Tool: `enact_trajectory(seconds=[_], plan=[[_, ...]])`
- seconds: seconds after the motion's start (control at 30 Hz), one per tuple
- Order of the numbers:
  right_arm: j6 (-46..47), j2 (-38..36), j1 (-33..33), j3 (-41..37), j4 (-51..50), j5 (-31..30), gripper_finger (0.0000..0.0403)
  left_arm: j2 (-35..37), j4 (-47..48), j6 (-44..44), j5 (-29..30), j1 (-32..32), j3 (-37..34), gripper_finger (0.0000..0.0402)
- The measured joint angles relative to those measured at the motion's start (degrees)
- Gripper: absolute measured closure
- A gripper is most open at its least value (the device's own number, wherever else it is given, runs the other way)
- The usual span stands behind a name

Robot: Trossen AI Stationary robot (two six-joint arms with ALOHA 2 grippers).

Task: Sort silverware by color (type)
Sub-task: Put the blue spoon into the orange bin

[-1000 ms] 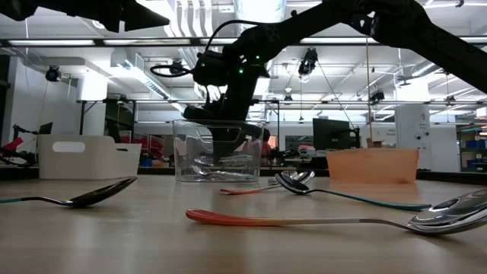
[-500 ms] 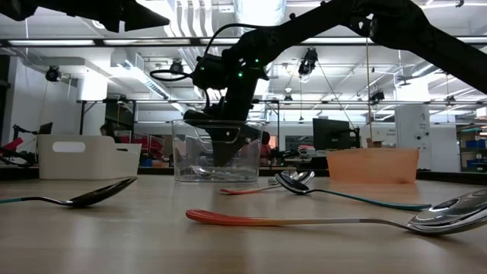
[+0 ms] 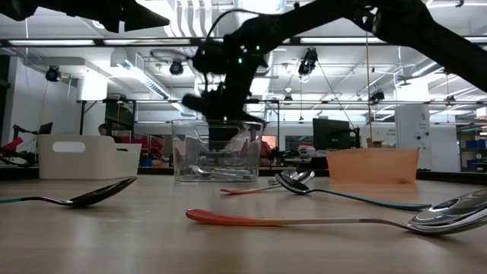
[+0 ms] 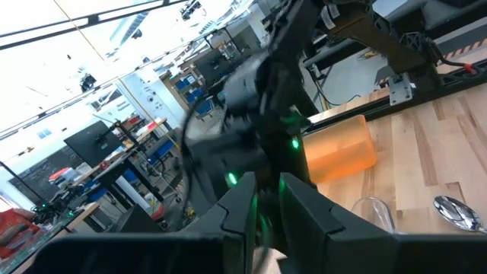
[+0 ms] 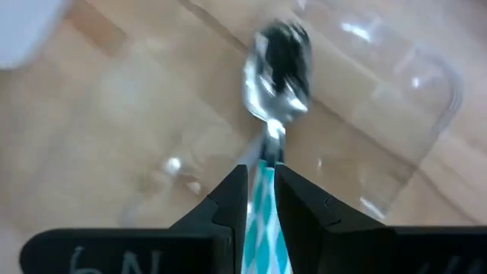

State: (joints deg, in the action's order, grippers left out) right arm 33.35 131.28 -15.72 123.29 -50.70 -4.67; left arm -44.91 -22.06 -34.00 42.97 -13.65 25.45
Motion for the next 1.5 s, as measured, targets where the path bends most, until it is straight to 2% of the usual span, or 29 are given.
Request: enact_trajectory(seconds=[0.17, 0.43, 0.57, 0.73, 0.97, 1.13, 1.4, 1.5], plan=[[-5.04, -3.07, 2.10, 1.28, -0.58, -3.13, 0.0348, 0.00, -0.06, 0.00, -0.01, 0.00, 0.00, 0.0359], [-11.95, -11.14, 8.28, 0.81, -10.99, -18.92, 0.0361, 0.02, -0.23, 0.02, -0.31, -0.04, 0.00, 0.0359], [-14.50, -15.83, 11.42, -2.17, -15.32, -19.41, 0.0366, 0.00, -0.20, 0.63, -0.20, -0.04, 0.14, 0.0359], [-18.00, -23.44, 15.65, -10.45, -15.22, -19.37, 0.0369, 0.00, -0.09, 2.70, 0.34, 0.04, 0.95, 0.0359], [-18.39, -34.94, 19.90, -29.46, -0.17, -19.42, 0.0369, 0.00, 0.08, 8.72, 0.21, 0.02, 1.75, 0.0359], [-18.44, -42.34, 21.47, -41.69, 9.26, -19.38, 0.0369, -0.04, 4.82, 18.11, 0.06, -0.08, 1.75, 0.0359], [-17.41, -52.65, 21.93, -55.07, 19.69, -19.38, 0.0369, -0.39, 9.60, 35.14, -0.13, -0.61, 1.84, 0.0359], [-16.89, -55.46, 22.10, -59.17, 23.55, -19.47, 0.0369, -1.36, 10.49, 40.16, -2.61, -1.44, 1.84, 0.0359]])
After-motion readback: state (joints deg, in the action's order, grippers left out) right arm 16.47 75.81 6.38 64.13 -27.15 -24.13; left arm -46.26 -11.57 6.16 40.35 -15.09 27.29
